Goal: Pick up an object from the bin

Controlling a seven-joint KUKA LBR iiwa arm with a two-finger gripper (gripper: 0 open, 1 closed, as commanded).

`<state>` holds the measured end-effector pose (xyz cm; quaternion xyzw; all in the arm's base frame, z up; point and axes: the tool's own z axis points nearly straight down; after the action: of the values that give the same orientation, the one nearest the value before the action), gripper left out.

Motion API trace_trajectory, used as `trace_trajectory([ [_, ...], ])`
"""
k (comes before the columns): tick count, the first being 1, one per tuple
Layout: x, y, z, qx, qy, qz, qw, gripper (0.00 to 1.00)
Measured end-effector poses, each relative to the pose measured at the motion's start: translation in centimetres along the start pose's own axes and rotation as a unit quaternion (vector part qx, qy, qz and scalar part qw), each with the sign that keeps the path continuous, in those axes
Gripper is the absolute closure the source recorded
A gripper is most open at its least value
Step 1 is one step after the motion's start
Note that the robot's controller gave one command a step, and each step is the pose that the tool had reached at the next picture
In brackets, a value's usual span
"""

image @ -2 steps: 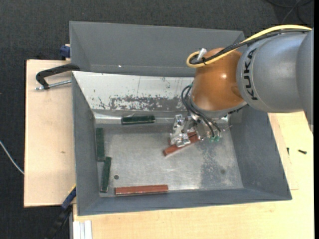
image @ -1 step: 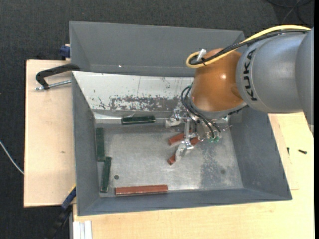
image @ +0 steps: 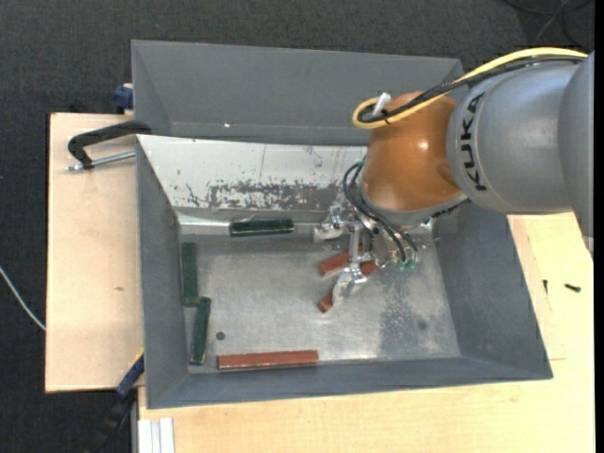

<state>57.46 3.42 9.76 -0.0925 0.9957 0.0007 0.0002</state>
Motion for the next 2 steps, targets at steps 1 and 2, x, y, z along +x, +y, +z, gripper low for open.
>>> trace_trajectory([
  [1,-1.23,-2.32,2.03,-0.001,0.0006,-0.153,0.9882,1.00],
  [2,-1.24,-2.32,2.03,-0.001,0.0005,-0.153,0.9882,1.00],
])
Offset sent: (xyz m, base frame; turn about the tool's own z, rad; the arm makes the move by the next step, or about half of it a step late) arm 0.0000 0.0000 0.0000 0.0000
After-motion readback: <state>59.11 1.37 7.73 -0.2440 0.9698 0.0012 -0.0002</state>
